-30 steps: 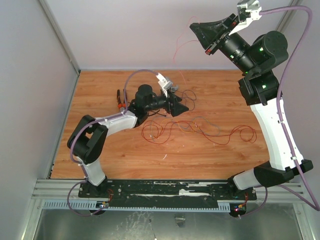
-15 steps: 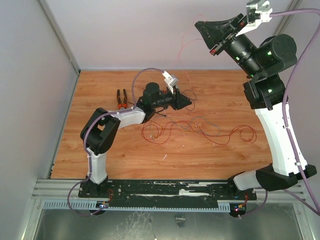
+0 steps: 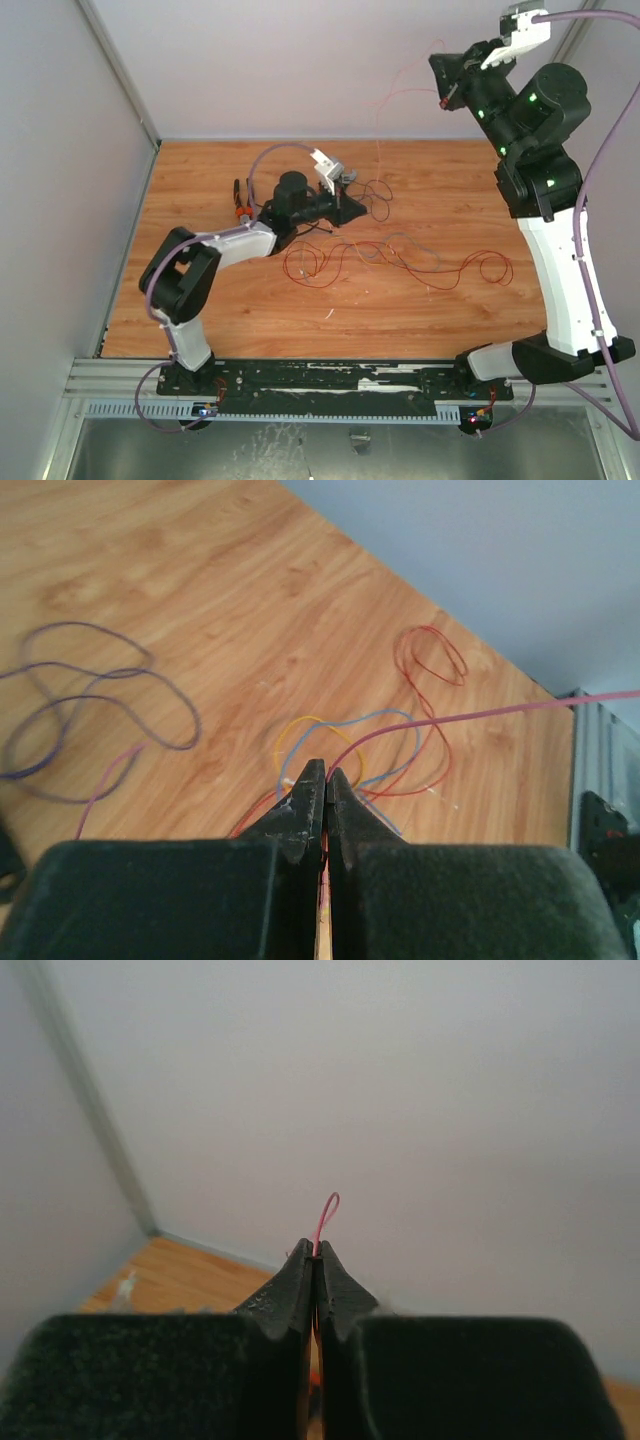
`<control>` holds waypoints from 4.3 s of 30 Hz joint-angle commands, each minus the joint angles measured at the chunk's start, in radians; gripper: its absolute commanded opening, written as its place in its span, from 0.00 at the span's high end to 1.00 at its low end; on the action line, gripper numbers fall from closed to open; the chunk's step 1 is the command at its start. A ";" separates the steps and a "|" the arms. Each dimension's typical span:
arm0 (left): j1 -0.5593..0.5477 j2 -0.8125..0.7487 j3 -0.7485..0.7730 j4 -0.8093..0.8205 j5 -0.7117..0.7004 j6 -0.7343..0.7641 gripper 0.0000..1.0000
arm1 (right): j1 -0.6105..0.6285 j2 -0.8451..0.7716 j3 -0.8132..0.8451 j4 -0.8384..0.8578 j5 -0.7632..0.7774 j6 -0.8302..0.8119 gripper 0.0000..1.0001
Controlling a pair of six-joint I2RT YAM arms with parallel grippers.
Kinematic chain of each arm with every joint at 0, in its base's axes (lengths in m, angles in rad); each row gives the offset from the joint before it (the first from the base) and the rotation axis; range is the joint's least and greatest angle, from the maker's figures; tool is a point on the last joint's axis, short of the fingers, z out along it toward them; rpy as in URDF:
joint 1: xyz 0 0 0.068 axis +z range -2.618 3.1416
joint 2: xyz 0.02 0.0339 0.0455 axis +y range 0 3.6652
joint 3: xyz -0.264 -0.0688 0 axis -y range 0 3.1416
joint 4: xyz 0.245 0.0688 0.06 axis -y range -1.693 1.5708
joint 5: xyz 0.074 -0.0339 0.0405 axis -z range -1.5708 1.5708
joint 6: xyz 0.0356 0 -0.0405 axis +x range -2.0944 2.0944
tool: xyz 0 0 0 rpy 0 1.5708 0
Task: Zip-tie the wires
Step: Untie the cable at the center of the board, then straighten the cable at the center of the board, then untie the cable at the center of the board.
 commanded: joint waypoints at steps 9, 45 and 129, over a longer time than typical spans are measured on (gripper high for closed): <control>0.057 -0.341 -0.081 -0.523 -0.626 0.130 1.00 | -0.070 -0.177 -0.365 -0.457 0.533 -0.082 1.00; -0.017 -0.431 -0.199 -0.835 -0.797 -0.021 1.00 | -0.127 0.055 -0.880 -0.450 0.631 -0.074 1.00; 0.167 -0.862 -0.299 -0.906 -0.503 -0.029 0.02 | 0.031 0.771 -0.260 -0.230 0.121 0.007 0.43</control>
